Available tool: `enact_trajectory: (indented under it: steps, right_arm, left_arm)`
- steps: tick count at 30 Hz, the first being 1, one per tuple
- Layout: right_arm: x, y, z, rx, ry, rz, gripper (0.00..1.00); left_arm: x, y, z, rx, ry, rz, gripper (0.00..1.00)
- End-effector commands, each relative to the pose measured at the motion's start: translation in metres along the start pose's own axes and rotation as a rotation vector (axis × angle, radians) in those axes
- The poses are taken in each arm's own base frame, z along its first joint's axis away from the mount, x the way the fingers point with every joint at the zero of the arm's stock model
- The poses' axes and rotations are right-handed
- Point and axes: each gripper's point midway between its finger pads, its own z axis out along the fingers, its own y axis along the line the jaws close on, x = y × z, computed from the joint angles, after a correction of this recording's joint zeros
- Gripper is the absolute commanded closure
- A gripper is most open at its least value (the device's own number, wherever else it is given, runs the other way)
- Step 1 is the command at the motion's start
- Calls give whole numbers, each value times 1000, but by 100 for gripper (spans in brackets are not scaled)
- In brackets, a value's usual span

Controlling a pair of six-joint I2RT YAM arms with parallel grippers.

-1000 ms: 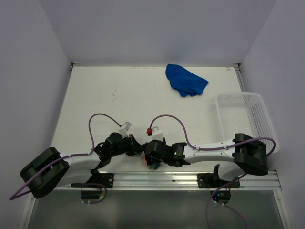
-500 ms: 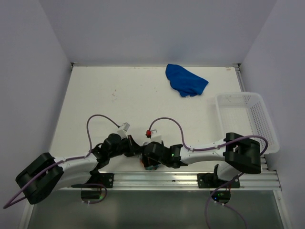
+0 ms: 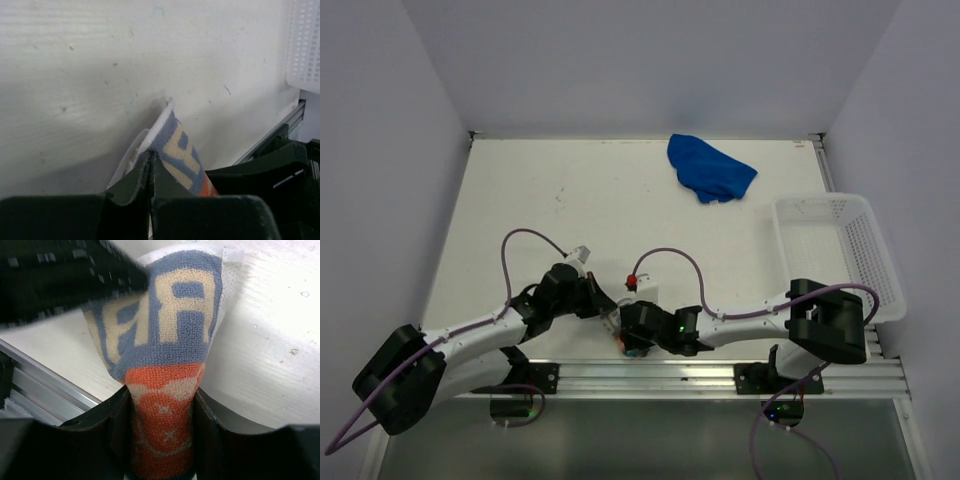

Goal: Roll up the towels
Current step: Roll the towel, then place the rolled towel into the container

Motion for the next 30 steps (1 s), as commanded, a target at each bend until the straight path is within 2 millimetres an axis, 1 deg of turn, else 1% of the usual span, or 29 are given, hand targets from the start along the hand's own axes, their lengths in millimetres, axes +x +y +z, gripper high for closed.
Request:
enact_trajectory:
  steps: [1, 2, 3, 4, 5, 6, 7, 8, 10, 11, 12, 13, 14, 16, 17, 19, 20, 22, 23, 25, 26, 28, 29, 30]
  right_arm:
    - [30, -24, 3, 68, 76, -34, 66]
    - [31, -25, 3, 68, 75, -34, 67]
    - [31, -25, 2, 68, 73, -31, 69]
    - [30, -26, 2, 69, 69, -29, 70]
    - [29, -26, 1, 70, 67, -29, 71]
    - [29, -27, 1, 70, 63, -28, 74]
    - [29, -28, 1, 73, 62, -28, 76]
    - [29, -29, 0, 75, 59, -29, 76]
    - [29, -33, -1, 91, 58, -31, 81]
    - [29, -38, -1, 107, 54, -34, 83]
    - [28, -39, -2, 111, 48, -34, 88]
    - [27, -40, -3, 113, 44, -36, 91]
    - [26, -43, -4, 124, 39, -37, 93]
    - [20, -44, -7, 132, 19, -45, 97]
    - [15, -49, -9, 162, 2, -54, 100]
    - [7, -50, -13, 179, -17, -72, 100]
    - [0, -53, -15, 203, -34, -85, 100]
    - [-10, -56, -20, 222, -60, -93, 100]
    - [-16, -57, -23, 234, -68, -99, 100]
    - [-30, -58, -30, 236, -102, -95, 100]
    - [-39, -63, -31, 243, -116, -77, 100]
    - [-51, -66, -36, 237, -136, -68, 100]
    - [-64, -72, -41, 240, -161, -39, 100]
    - [-69, -76, -43, 244, -169, -43, 100]
  left_arm:
    - [-20, 32, -5, -181, -20, 31, 98]
    - [-32, 24, -7, -187, -35, 46, 96]
    - [-39, 21, -8, -194, -49, 53, 93]
    - [-49, 21, -9, -211, -71, 66, 92]
    - [-60, 14, -11, -218, -83, 72, 89]
    - [-66, 11, -11, -220, -91, 79, 87]
    - [-74, 12, -12, -233, -106, 80, 85]
    - [-86, 4, -13, -229, -123, 100, 84]
    - [-98, 4, -16, -246, -134, 113, 84]
    - [-109, -5, -17, -237, -151, 121, 84]
    - [-114, -6, -18, -244, -153, 125, 84]
    - [-122, -7, -20, -250, -164, 130, 83]
    - [-132, -13, -22, -251, -172, 147, 82]
    - [-146, -16, -26, -264, -192, 167, 80]
    - [-156, -22, -29, -265, -204, 174, 77]
    - [-167, -25, -33, -277, -224, 189, 73]
    - [-176, -30, -37, -277, -244, 193, 68]
    - [-184, -35, -42, -275, -258, 208, 64]
    - [-193, -37, -47, -293, -286, 217, 61]
    - [-203, -36, -53, -322, -316, 236, 59]
    - [-208, -39, -57, -328, -329, 244, 56]
    - [-217, -37, -61, -354, -355, 261, 53]
    - [-219, -37, -63, -362, -359, 264, 51]
    - [-222, -36, -64, -371, -367, 270, 50]
